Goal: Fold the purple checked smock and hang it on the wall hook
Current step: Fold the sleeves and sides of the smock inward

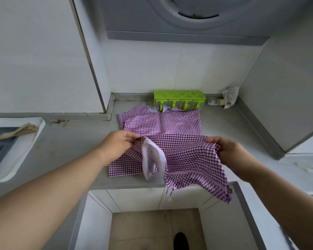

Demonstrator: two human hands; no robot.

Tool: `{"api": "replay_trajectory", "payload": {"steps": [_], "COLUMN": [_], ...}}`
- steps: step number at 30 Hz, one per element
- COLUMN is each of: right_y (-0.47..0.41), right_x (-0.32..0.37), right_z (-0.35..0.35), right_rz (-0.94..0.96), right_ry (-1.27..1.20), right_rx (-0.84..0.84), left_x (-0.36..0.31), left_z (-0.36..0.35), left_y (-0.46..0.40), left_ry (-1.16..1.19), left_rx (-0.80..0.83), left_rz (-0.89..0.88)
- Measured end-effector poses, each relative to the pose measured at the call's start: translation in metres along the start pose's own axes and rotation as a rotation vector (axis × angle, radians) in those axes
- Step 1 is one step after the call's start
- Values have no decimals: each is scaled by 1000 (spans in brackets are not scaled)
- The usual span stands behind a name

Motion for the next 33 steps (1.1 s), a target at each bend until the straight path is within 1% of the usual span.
{"api": "replay_trajectory", "payload": {"steps": [2, 3, 4, 7, 10, 12, 13, 14, 15, 17, 18, 20, 21, 22, 24, 25, 26, 27, 28, 29, 30, 32, 33], "right_y": [-3, -2, -4, -5, -6, -2, -1, 0, 0, -8, -13, -19, -22, -23, -32, -34, -45, -59, -68, -77, -82, -83, -90], "right_x": [4, 6, 5, 5, 5, 7, 10, 14, 16, 11, 6, -3, -7, -8, -17, -11, 0, 1, -6, -18, -33, -52, -57], "right_z": [-1, -3, -3, 0, 7, 9, 8, 7, 4, -8, -10, -15, -16, -17, -15, -22, -22, -12, -5, 4, 0, 28, 29], "right_rz": [130, 168, 188, 232, 348, 403, 465, 503, 492, 368, 297, 193, 128, 43, -173, -274, -192, -124, -137, -217, -431, -494, -485], "right_ry": [387, 506, 576, 654, 714, 792, 792, 756, 678, 560, 536, 503, 439, 309, -141, -396, -541, -695, -753, -657, -605, -376, -396], "right_rx": [5, 12, 3, -75, -219, -259, -275, -260, -209, -70, -31, 38, 77, 106, 136, 212, 200, 167, 106, -50, -103, -417, -397], "left_x": [-14, -23, -31, -41, -37, -35, -33, -28, -21, -7, -3, 6, 10, 13, 12, 9, 9, 9, 10, 12, 13, 15, 15], "left_z": [5, 6, 7, 6, 3, 2, 3, 3, 3, 0, -3, -5, -4, -3, -3, 0, 5, 10, 13, 16, 20, 29, 32], "left_y": [-1, 2, 5, 7, 4, 4, 2, -1, -5, -10, -10, -16, -17, -17, -14, -13, -17, -19, -22, -24, -28, -36, -42], "left_ry": [-444, -574, -648, -747, -827, -873, -866, -832, -785, -639, -530, -304, -229, -105, 314, 481, 588, 627, 631, 601, 562, 456, 417], "left_rx": [-55, -88, -118, -151, -111, -141, -156, -120, -55, 101, 160, 177, 159, 143, 138, 115, 77, 34, 6, -8, -33, -115, -132], "left_rz": [-213, -298, -365, -486, -580, -699, -728, -702, -633, -405, -292, -65, 30, 135, 314, 357, 384, 397, 411, 415, 409, 386, 373]}}
Point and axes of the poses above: each hand's wrist, its own y-axis away from the middle knuckle, its own z-axis out of the back of the hand, x = y × z, the point moved 8 cm from there along -y, towards the middle knuckle, and after that the axes turned 8 degrees about -x, right-handed, at the moved point
